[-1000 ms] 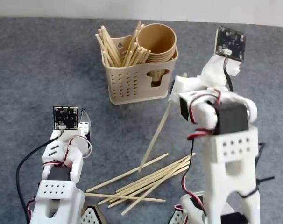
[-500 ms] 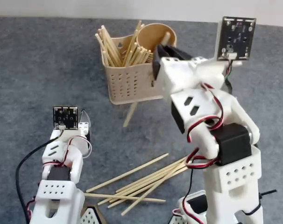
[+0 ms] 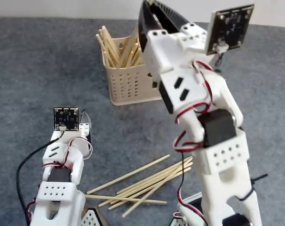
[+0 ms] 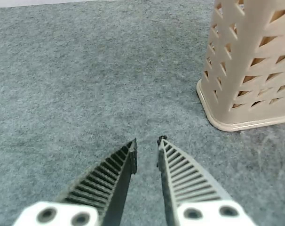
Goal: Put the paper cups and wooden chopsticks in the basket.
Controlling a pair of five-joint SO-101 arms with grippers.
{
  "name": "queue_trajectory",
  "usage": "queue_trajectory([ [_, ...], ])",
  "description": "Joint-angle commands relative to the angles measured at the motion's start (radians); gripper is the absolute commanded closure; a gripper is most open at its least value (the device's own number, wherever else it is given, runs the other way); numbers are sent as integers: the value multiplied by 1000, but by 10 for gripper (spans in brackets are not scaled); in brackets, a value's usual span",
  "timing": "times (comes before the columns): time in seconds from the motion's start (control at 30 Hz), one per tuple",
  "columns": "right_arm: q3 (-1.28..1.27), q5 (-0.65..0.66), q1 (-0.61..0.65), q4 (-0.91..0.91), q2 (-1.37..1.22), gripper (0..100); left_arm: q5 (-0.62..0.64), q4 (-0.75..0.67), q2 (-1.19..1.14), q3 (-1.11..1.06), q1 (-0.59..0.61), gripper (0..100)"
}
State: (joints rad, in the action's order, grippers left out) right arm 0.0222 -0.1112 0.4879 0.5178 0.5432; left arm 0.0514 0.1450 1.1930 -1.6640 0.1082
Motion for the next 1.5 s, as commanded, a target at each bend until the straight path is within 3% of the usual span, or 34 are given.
queue_trajectory([
  [0.0, 4, 46, 12, -134, -25, 994, 3, -2, 19, -1, 8, 906],
  [0.17, 4, 84, 10, -257, -79, 994, 3, -2, 19, -1, 10, 906],
  [0.83, -5, 89, 13, -257, -341, 994, 3, -2, 19, -1, 12, 906],
  [1.33, -160, 91, 58, -259, -369, 987, 3, -2, 19, -1, 12, 906],
  [1.47, -162, 91, 56, -255, -364, 905, 3, -2, 19, -1, 12, 906],
])
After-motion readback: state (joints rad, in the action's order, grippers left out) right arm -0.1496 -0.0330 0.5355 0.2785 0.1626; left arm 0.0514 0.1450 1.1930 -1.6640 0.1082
